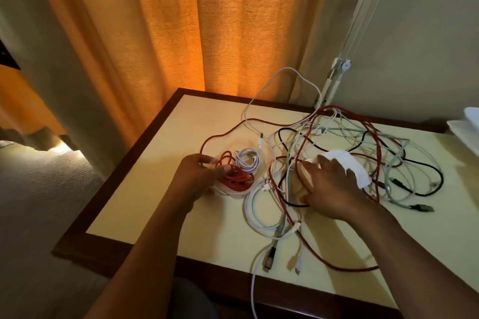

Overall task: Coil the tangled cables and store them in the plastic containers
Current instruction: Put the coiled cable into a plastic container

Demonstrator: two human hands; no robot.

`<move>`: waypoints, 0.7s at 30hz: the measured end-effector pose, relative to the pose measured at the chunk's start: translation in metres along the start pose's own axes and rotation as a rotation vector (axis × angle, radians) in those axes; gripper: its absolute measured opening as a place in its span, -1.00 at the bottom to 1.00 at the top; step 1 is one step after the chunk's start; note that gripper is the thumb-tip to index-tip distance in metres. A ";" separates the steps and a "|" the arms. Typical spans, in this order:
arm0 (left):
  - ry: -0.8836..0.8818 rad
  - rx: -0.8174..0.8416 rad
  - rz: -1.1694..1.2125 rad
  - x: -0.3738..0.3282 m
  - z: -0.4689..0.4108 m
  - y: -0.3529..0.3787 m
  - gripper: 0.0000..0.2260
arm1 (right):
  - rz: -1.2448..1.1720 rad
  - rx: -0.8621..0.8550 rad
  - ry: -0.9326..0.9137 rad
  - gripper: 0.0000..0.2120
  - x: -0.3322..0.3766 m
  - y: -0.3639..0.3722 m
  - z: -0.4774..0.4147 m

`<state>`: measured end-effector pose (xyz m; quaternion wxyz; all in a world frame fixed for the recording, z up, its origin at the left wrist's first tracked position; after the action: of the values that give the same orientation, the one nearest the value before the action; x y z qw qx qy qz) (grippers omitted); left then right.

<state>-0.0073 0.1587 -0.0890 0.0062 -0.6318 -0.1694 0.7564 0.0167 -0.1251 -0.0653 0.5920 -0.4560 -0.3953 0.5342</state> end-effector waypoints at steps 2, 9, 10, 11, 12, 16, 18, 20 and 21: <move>0.011 -0.022 -0.061 0.002 -0.002 0.001 -0.64 | -0.064 0.012 0.007 -0.27 -0.003 0.007 0.000; 0.032 -0.097 -0.217 0.006 -0.001 0.004 -0.67 | -0.227 -0.221 0.012 -0.83 -0.013 -0.010 0.014; 0.033 -0.085 -0.217 0.006 0.000 0.005 -0.67 | -0.230 -0.258 0.003 -0.87 -0.013 -0.018 0.019; 0.036 -0.077 -0.215 0.007 0.001 0.005 -0.67 | -0.240 -0.298 -0.014 -0.86 -0.012 -0.028 0.025; 0.038 -0.076 -0.207 0.007 0.003 0.004 -0.68 | -0.253 -0.346 -0.036 -0.78 -0.011 -0.038 0.031; 0.057 -0.105 -0.162 0.004 0.009 -0.004 -0.70 | -0.343 -0.492 -0.094 -0.52 -0.009 -0.076 0.048; 0.068 -0.114 -0.184 -0.001 0.009 -0.006 -0.68 | -0.393 -0.535 -0.143 -0.51 -0.008 -0.089 0.051; 0.073 -0.120 -0.240 -0.006 0.010 -0.006 -0.64 | -0.428 -0.572 -0.172 -0.52 -0.009 -0.099 0.050; 0.084 -0.128 -0.291 -0.009 0.010 -0.005 -0.60 | -0.441 -0.589 -0.173 -0.53 -0.011 -0.102 0.049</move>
<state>-0.0166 0.1589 -0.0778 0.0822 -0.6306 -0.3066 0.7082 -0.0032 -0.1315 0.0464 0.5005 -0.4639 -0.6692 0.2941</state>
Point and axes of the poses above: each hand's wrist, its own z-axis away from the middle knuckle, its own y-axis out of the palm, x = y × z, the point moved 8 cm from there along -z, towards the middle knuckle, and after that the axes turned 15 degrees about y, right-handed, at the moved point
